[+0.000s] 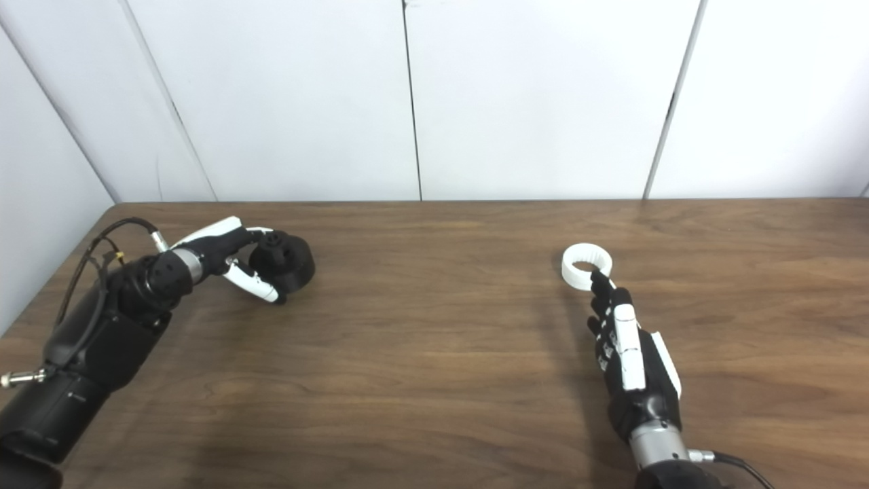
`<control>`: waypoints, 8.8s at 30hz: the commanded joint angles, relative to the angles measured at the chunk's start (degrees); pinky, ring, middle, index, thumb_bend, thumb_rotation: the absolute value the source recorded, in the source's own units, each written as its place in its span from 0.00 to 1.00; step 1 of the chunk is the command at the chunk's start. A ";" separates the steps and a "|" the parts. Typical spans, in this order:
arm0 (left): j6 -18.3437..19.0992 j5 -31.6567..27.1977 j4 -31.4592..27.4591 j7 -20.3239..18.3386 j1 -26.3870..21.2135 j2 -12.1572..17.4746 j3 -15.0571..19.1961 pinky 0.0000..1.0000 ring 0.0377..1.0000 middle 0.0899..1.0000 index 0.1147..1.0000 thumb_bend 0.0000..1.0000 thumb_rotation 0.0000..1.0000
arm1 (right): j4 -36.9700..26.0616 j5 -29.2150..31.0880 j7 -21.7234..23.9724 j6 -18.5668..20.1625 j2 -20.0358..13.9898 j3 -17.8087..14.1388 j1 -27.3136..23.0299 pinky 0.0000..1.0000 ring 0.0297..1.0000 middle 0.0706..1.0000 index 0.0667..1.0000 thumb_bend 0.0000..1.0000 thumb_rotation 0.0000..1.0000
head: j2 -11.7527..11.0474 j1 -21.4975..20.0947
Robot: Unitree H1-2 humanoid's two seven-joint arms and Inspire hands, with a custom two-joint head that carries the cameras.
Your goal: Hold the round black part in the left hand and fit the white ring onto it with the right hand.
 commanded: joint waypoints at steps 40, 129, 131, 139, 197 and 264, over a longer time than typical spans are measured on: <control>-4.14 2.30 -0.80 6.25 -2.26 1.48 -0.58 0.99 1.00 0.93 0.71 0.95 0.22 | -2.18 1.19 1.01 -2.24 -0.73 0.16 -1.48 1.00 1.00 0.98 0.94 0.51 1.00 | 0.00 0.19; -1.90 14.53 -39.58 -1.69 17.83 -13.96 -9.72 1.00 1.00 0.94 0.66 0.97 0.24 | -3.98 -0.08 -1.18 0.65 0.65 0.79 -2.29 1.00 1.00 0.98 0.94 0.55 1.00 | 1.44 -2.30; -2.55 14.35 -39.27 -1.37 17.98 -14.09 -9.78 1.00 1.00 0.94 0.66 0.97 0.25 | -4.02 -0.10 -1.25 0.72 0.54 0.74 -2.35 1.00 1.00 0.98 0.94 0.54 1.00 | 1.49 -2.41; -3.63 14.55 -38.94 -1.21 18.36 -14.92 -9.47 1.00 1.00 0.93 0.67 0.98 0.26 | -4.62 -0.03 -1.42 0.89 -0.12 0.06 -2.97 1.00 1.00 0.98 0.93 0.57 1.00 | 1.52 -2.71; -5.79 15.49 -37.37 -2.01 18.39 -16.15 -8.92 1.00 1.00 0.94 0.66 0.98 0.25 | 24.86 -42.00 16.25 3.83 -29.15 18.76 -37.38 1.00 1.00 0.97 0.73 0.89 0.34 | 1.30 -4.63; -6.11 17.12 -39.26 -4.93 18.02 -16.18 -8.37 1.00 1.00 0.94 0.67 0.98 0.27 | 34.17 -42.22 14.50 0.50 -25.50 21.04 -40.03 0.96 1.00 0.94 0.73 0.82 0.32 | 1.09 -3.10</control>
